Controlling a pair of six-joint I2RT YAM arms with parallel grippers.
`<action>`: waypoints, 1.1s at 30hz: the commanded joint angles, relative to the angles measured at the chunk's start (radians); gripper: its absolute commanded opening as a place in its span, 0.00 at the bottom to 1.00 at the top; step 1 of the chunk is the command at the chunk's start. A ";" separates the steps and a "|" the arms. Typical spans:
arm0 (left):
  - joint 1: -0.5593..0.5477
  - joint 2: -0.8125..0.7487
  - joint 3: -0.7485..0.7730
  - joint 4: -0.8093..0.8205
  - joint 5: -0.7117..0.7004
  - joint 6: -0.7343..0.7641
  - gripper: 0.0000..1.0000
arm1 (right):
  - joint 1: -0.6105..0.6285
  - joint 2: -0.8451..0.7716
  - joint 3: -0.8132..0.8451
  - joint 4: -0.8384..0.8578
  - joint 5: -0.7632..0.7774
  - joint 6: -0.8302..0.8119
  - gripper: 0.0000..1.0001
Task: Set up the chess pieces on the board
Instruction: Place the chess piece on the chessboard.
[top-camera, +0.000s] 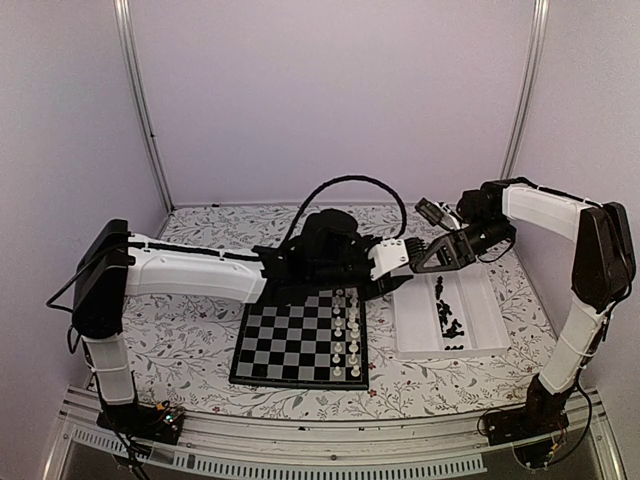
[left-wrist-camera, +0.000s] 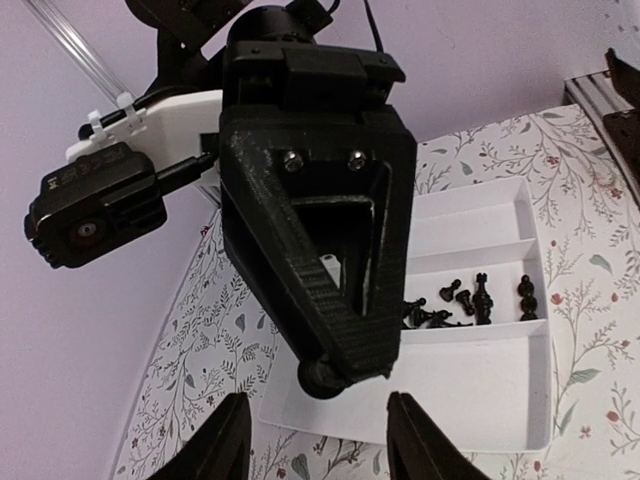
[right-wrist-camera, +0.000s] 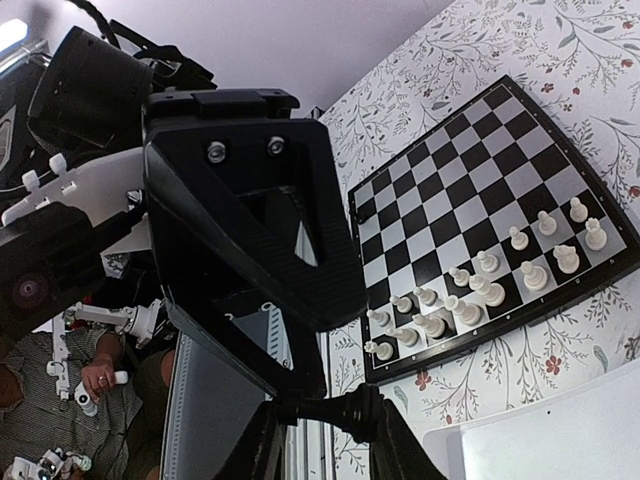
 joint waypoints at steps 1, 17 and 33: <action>-0.006 0.026 0.043 0.019 0.019 0.027 0.48 | 0.012 0.004 -0.003 -0.051 -0.064 -0.106 0.10; -0.012 0.066 0.080 0.028 0.046 0.065 0.26 | 0.024 0.015 -0.003 -0.059 -0.059 -0.112 0.10; -0.018 -0.048 -0.015 -0.008 -0.022 -0.034 0.10 | -0.041 -0.108 0.029 -0.062 0.005 -0.156 0.51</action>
